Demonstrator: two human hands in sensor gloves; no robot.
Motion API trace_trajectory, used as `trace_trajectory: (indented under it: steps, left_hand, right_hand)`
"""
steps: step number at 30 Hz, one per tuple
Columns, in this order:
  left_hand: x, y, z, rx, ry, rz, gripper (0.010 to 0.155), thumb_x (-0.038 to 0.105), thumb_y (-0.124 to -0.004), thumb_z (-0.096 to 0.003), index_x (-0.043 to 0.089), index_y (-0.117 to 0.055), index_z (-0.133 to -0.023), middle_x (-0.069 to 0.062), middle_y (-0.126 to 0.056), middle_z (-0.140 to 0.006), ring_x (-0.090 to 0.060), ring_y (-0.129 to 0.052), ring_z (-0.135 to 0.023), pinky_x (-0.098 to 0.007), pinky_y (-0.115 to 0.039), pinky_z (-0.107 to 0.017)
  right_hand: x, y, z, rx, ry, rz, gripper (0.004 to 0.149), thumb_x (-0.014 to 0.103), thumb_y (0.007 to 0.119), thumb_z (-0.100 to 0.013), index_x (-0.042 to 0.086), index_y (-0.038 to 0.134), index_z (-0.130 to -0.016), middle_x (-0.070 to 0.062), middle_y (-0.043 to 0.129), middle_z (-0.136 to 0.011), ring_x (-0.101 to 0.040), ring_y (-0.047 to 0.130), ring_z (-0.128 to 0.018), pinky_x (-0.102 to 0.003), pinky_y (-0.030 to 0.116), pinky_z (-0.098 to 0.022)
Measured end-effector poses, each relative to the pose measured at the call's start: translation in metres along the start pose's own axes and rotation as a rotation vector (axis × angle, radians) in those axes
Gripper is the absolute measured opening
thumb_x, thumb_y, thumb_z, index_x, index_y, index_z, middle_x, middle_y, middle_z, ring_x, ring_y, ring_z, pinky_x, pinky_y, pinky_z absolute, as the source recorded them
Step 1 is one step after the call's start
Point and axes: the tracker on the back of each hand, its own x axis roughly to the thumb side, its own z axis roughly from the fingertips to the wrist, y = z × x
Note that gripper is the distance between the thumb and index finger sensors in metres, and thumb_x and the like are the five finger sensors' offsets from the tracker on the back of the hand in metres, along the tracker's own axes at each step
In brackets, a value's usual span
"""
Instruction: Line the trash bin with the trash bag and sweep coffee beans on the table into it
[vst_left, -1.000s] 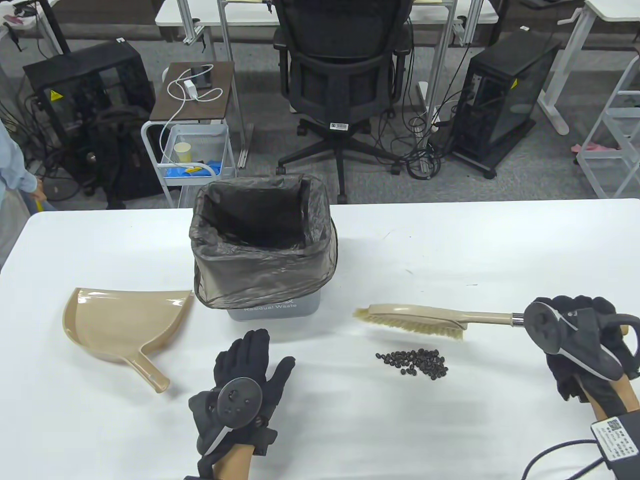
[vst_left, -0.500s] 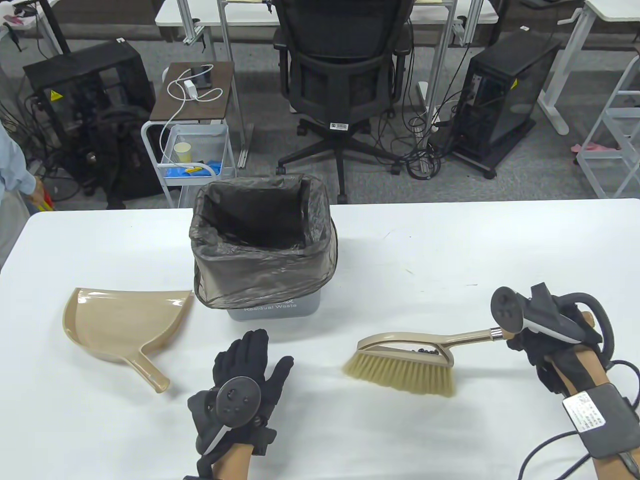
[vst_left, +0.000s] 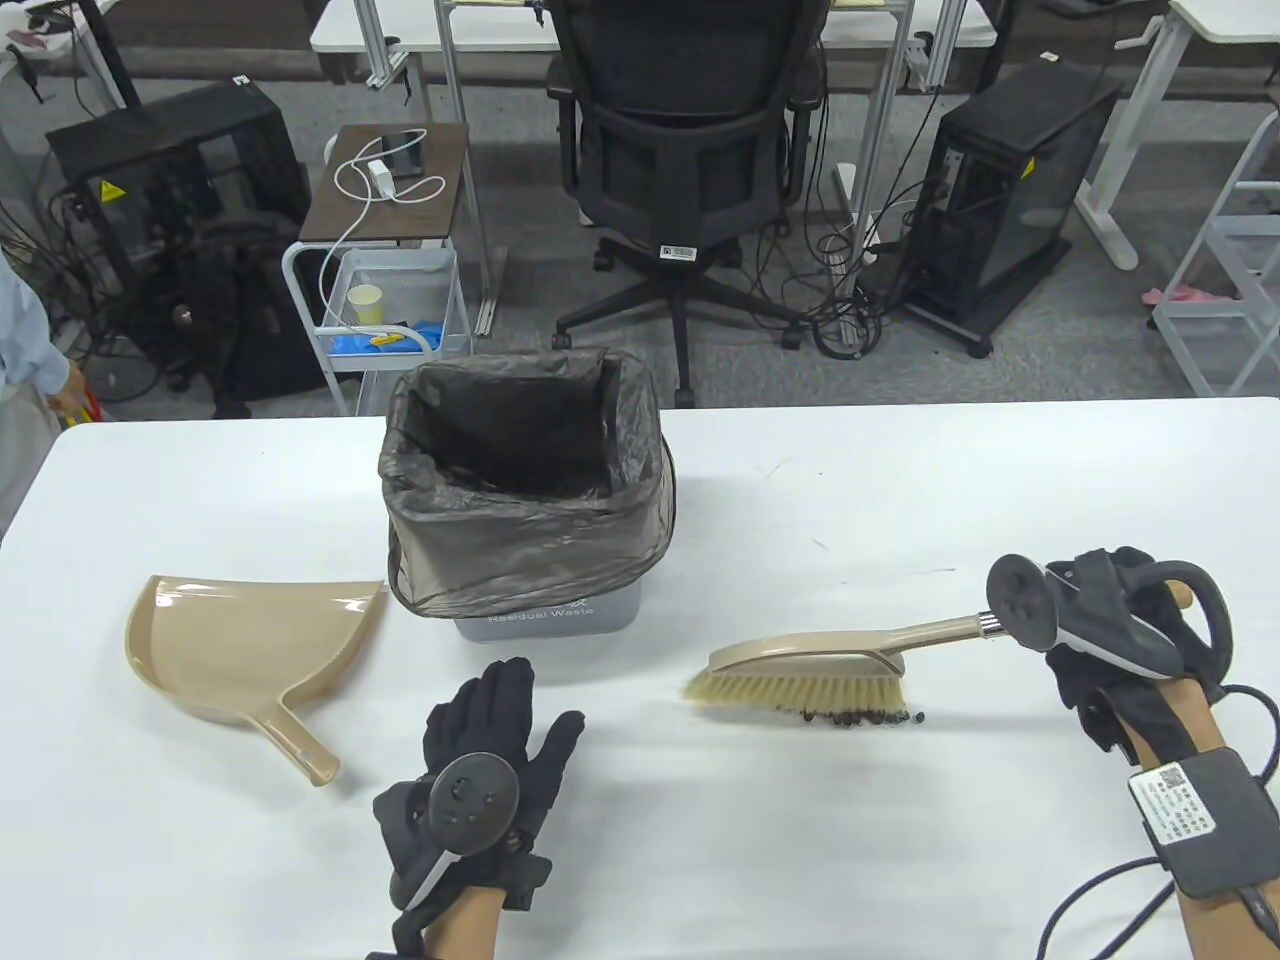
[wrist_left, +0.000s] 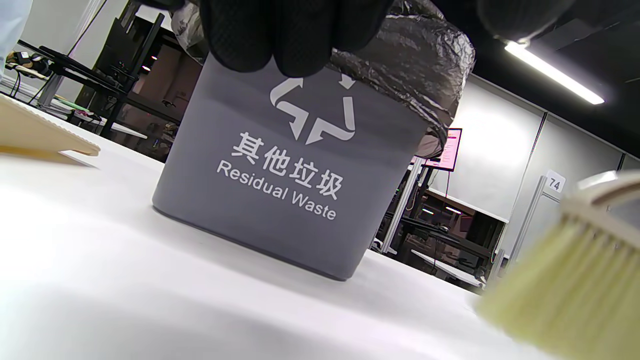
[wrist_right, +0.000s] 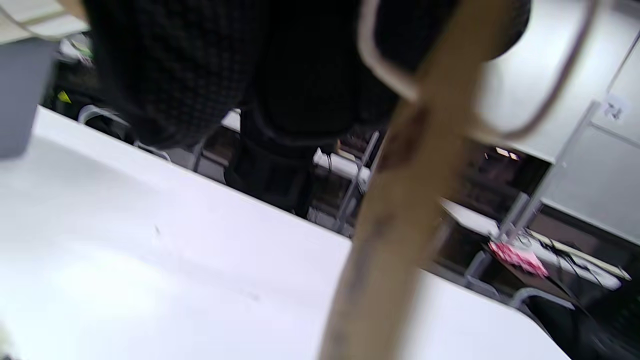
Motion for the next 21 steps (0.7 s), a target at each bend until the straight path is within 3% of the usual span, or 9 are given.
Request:
trace_trajectory:
  steps: [5, 9, 21]
  left_hand:
    - [0.000, 0.000, 0.000, 0.005, -0.004, 0.000, 0.074, 0.064, -0.065, -0.0572, 0.015, -0.055, -0.112, -0.014, -0.068, -0.116, -0.041, -0.068, -0.103, -0.067, -0.048, -0.076]
    - [0.000, 0.000, 0.001, 0.005, -0.003, 0.002, 0.074, 0.064, -0.065, -0.0571, 0.015, -0.055, -0.112, -0.014, -0.068, -0.116, -0.041, -0.068, -0.103, -0.067, -0.048, -0.076]
    - [0.000, -0.001, 0.001, 0.002, -0.006, -0.001, 0.074, 0.064, -0.065, -0.0572, 0.015, -0.055, -0.112, -0.014, -0.067, -0.116, -0.041, -0.067, -0.103, -0.067, -0.047, -0.076]
  right_hand:
    - [0.042, -0.002, 0.008, -0.216, -0.084, 0.203, 0.047, 0.028, 0.088, -0.036, 0.038, 0.071, -0.079, 0.003, 0.088, -0.072, -0.028, 0.087, -0.059, -0.050, 0.062, -0.062]
    - [0.070, 0.011, 0.011, -0.299, -0.127, 0.446, 0.049, 0.024, 0.087, -0.037, 0.042, 0.069, -0.078, 0.005, 0.084, -0.076, -0.027, 0.085, -0.064, -0.050, 0.060, -0.065]
    - [0.025, 0.013, 0.021, -0.242, 0.003, 0.413, 0.039, 0.018, 0.086, -0.037, 0.041, 0.075, -0.067, 0.008, 0.080, -0.080, -0.027, 0.078, -0.071, -0.052, 0.049, -0.072]
